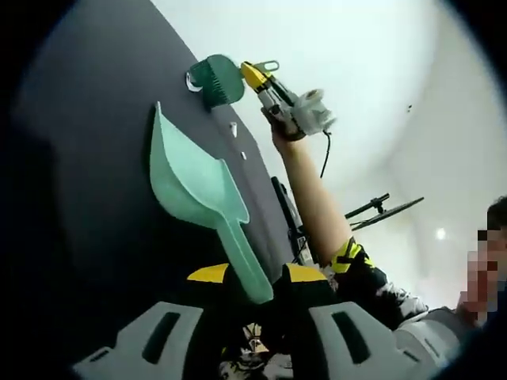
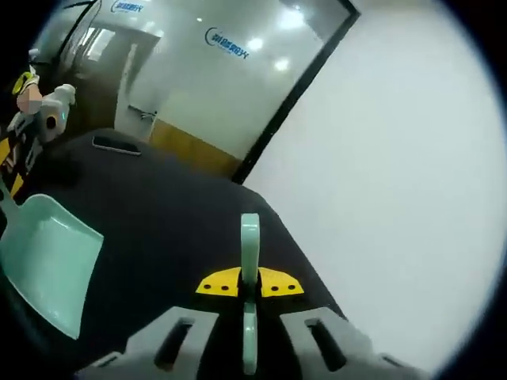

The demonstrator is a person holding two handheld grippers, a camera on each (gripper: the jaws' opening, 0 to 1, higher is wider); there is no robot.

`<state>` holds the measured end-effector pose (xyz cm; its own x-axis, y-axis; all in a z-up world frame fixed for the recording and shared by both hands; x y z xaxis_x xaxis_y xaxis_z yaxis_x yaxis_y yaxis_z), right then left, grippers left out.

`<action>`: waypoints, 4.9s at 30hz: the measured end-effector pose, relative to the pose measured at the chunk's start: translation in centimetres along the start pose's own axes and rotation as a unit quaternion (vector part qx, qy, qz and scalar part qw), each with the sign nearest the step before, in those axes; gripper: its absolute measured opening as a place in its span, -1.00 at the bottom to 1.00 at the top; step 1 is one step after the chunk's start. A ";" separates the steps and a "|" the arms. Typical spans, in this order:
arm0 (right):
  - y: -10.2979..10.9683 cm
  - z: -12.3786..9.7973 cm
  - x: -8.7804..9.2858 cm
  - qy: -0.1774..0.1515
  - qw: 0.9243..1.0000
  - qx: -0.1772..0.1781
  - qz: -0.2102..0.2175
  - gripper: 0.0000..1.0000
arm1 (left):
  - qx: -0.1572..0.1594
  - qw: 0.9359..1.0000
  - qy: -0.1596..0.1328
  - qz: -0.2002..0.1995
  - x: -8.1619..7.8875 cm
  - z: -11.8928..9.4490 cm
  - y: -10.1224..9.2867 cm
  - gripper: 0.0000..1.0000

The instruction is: Pick up the broom and sweep the trash on the tabletop into the dustpan.

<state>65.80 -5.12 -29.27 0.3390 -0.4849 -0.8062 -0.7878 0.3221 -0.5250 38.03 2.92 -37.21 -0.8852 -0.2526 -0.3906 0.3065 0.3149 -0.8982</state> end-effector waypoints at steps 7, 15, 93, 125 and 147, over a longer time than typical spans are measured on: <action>1.5 -1.8 -1.3 -0.004 1.000 -0.021 0.009 -0.92 | 0.002 1.000 -0.002 0.003 -0.1 0.2 0.1 -0.55; 4.4 -3.6 -2.4 0.002 1.000 -0.026 -0.001 -0.92 | -0.005 1.000 -0.013 0.024 -0.1 -0.1 0.0 -0.55; 7.3 -14.1 -7.9 -0.034 0.999 -0.017 0.009 -0.92 | 0.012 0.998 -0.003 -0.067 -1.2 2.2 0.7 -0.72; -1.2 -24.7 0.2 0.024 0.985 0.167 0.024 -0.92 | 0.031 0.995 0.061 -0.077 -1.1 11.4 -1.4 -0.74; -2.5 -29.4 2.7 0.028 0.979 0.199 0.034 -0.92 | 0.034 0.992 0.098 -0.076 -1.1 20.4 -3.8 -0.74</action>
<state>53.58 -31.20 -22.12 0.2552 -0.4926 -0.8320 -0.5415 0.6401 -0.5450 44.96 -16.67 -37.46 -0.9721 -0.1075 -0.2084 0.1807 0.2229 -0.9579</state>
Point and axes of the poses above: the point that each gripper's makers call its tool centre point, and the gripper's own axes: z roughly forward along the fingers, y roughly to its left, x roughly out of its underside, the point moved 4 cm from there along -z, roughly backward along the fingers, and after that the axes turned 1 degree about y, right-handed, at the moved point
